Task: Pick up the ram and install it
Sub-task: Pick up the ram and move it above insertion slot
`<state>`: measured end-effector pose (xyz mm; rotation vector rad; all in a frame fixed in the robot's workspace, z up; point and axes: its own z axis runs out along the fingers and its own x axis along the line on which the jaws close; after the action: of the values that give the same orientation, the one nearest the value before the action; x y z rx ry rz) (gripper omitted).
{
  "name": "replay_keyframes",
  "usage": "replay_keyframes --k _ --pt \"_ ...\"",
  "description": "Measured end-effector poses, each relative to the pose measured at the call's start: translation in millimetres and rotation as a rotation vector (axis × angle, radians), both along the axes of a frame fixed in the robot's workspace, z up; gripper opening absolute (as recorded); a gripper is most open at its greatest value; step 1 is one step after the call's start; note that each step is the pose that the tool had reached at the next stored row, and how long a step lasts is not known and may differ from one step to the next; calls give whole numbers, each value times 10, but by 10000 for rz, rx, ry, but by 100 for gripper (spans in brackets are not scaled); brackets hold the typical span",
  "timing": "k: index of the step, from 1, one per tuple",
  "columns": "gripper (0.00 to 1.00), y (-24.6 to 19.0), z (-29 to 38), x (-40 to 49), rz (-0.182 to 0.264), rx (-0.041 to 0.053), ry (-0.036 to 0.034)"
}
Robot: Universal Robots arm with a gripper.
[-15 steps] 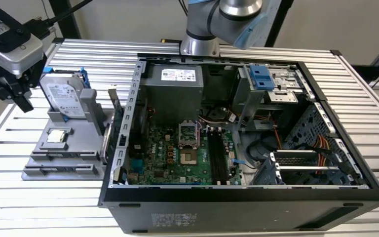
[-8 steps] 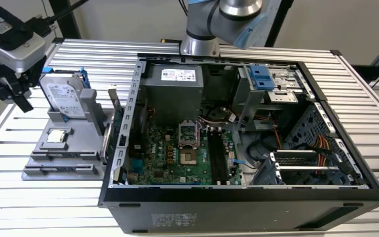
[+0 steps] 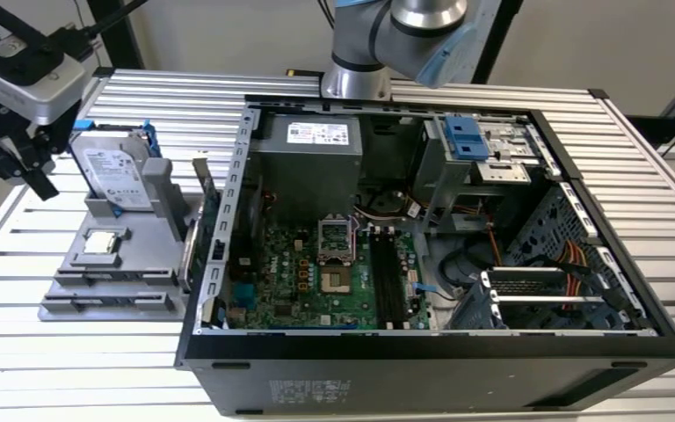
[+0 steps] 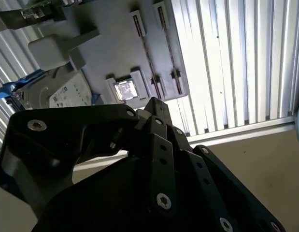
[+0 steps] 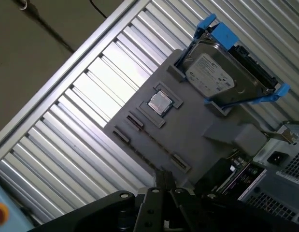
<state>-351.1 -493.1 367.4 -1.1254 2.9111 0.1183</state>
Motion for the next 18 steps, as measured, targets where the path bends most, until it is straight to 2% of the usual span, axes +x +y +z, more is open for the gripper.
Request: replay_keyframes --k 18 --pt "0 0 0 0 1274 0 0"
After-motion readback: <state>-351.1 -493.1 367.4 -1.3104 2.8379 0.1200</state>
